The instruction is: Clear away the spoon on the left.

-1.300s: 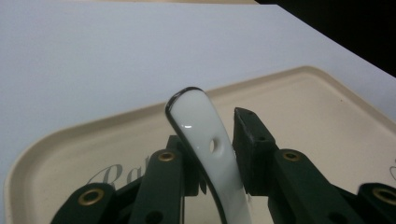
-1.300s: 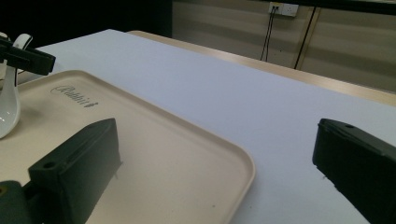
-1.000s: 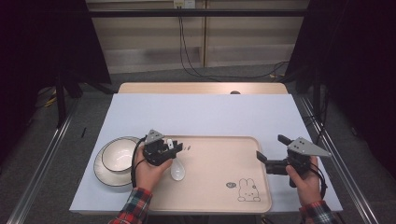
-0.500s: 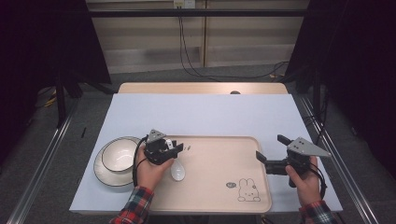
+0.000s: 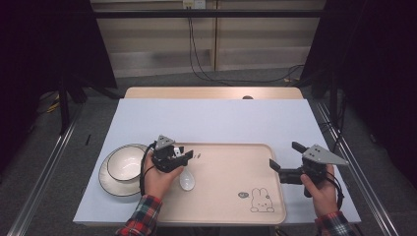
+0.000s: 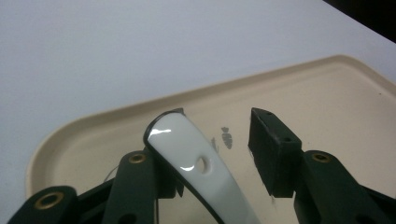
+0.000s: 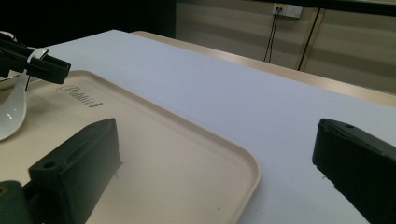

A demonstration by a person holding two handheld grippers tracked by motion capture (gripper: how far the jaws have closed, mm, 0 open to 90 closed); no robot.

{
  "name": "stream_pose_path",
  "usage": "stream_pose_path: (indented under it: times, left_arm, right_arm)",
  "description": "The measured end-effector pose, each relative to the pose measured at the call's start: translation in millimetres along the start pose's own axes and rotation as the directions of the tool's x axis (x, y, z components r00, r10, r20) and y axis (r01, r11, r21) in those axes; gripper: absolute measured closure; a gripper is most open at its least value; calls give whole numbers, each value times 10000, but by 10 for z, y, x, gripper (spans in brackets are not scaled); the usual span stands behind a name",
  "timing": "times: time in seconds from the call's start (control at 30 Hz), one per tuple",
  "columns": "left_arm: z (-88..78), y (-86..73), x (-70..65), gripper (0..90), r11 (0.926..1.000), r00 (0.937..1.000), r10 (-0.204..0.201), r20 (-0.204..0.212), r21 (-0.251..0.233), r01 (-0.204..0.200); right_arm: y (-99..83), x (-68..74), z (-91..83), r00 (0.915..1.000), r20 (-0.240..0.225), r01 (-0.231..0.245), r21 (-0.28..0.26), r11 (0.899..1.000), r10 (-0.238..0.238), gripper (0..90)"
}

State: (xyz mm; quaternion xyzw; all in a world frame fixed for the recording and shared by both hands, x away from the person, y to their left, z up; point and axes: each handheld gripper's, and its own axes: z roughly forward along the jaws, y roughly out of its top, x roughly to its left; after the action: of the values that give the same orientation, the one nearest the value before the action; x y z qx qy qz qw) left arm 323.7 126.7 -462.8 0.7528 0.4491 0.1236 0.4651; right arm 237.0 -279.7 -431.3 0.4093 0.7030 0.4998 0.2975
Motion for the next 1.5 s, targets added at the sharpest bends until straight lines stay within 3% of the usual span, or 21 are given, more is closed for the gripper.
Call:
stream_pose_path:
  times: [0.57,0.87,1.13,1.23,1.5]
  left_arm:
    - [75,5,-41,454,9999,9999,-110,25,88,110]
    - [117,12,-49,378,9988,9995,312,-103,386,-308]
    - [116,40,-20,289,9980,9990,275,-364,575,-254]
    - [137,40,-18,264,9988,9996,176,-225,455,-166]
    - [246,68,-37,239,9972,9997,185,-184,721,-171]
  right_arm:
    - [-4,-9,-13,10000,23,35,19,10000,-35,4]
    - [-7,-16,-21,10000,-5,2,30,10000,-2,5]
    - [-9,-6,-9,10000,30,46,105,9999,-47,4]
    - [-10,-7,-11,10000,19,81,96,9999,-81,5]
    - [-36,-32,-75,9999,154,-24,115,9999,22,5]
